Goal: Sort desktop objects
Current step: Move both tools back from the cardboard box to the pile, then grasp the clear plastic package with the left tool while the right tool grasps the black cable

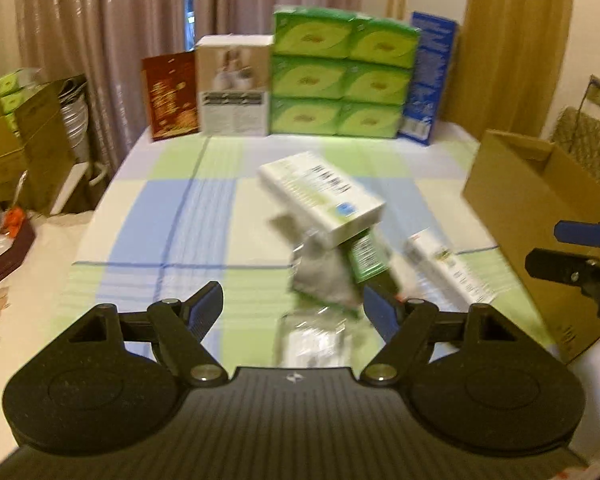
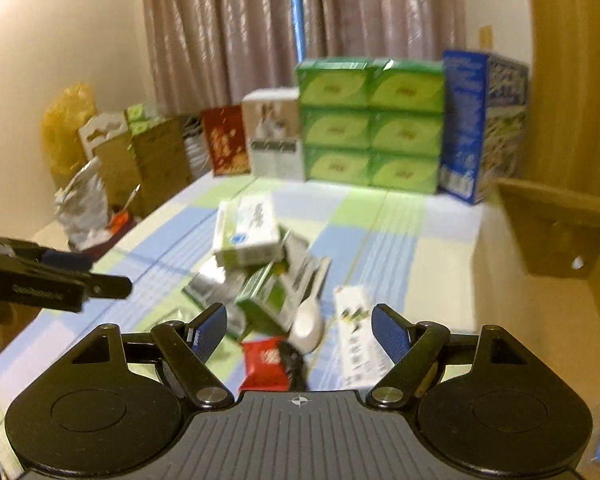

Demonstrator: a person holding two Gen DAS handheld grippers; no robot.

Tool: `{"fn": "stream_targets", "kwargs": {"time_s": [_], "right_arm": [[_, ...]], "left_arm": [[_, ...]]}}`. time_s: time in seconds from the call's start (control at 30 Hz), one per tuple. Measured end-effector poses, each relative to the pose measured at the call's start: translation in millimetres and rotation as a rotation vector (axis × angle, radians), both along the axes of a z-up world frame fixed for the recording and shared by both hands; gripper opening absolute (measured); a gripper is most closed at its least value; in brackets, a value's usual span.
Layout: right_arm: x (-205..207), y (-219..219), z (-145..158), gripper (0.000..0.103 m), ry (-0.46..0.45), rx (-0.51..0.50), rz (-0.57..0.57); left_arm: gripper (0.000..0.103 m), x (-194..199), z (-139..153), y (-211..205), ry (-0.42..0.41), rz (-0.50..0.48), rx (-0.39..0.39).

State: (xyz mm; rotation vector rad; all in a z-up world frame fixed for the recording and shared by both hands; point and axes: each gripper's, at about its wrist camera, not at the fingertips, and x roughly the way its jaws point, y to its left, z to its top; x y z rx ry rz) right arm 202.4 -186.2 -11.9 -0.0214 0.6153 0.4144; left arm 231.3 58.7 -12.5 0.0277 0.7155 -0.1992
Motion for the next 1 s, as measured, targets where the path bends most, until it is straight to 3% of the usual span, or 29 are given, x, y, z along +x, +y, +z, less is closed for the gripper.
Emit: {"fn": "stream_targets", "kwargs": {"time_s": [0.17,0.43,0.77,1.0], "right_arm": [[10,11,-24,0.077,0.075,0.024,0.033],[16,19,-54,0.076,0.115,-0.077,0.05],[30,24,-71,0.047,0.136,-0.142,0.067],[39,22,-82,0.04,0.177,-0.174,0.046]], "left_arm": [[0.076,-11,-16,17,0.034,0.005,0.039],[0.076,1,-42,21,0.103,-0.047,0.042],[0.076,19,-54,2,0.134,-0.092,0.031],[0.076,22,-64,-2,0.162,-0.102,0.032]]}}
